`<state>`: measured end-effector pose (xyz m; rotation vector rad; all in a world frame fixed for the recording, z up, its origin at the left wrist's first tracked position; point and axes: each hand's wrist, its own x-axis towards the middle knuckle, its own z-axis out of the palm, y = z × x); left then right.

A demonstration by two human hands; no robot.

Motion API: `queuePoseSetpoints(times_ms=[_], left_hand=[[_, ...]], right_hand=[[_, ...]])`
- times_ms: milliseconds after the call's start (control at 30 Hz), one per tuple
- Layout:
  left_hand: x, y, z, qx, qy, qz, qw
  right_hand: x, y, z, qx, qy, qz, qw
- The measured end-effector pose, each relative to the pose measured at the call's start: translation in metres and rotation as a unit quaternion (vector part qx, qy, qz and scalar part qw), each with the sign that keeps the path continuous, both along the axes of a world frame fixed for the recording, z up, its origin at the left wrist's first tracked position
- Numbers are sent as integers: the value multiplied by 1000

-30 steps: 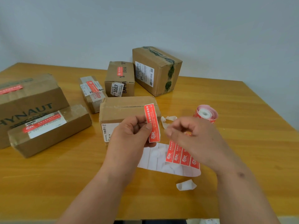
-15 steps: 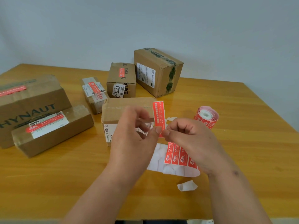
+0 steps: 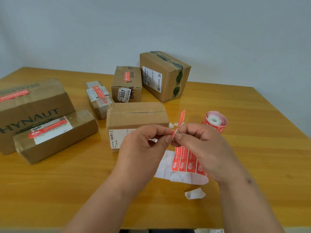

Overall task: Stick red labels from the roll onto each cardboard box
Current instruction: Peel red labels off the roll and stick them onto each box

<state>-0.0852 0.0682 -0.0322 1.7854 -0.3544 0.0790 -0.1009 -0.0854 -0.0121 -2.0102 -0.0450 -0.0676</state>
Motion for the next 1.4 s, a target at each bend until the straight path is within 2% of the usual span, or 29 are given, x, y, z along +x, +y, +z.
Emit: queuePoseSetpoints(times_ms=[400, 567, 1000, 1200, 1400], left_hand=[[-2, -1, 0, -24, 35, -15, 999], [-2, -1, 1, -43, 57, -10, 997], [4, 3, -2, 63, 35, 52, 996], [12, 15, 7, 130, 6, 111, 985], [19, 28, 16, 127, -67, 170, 975]], right_hand=[[-2, 0, -2, 5, -29, -3, 1000], [-1, 1, -4, -21, -48, -7, 999], [1, 3, -8, -79, -64, -25, 994], [6, -14, -10, -167, 11, -100, 981], [12, -23, -9, -293, 57, -185, 936]])
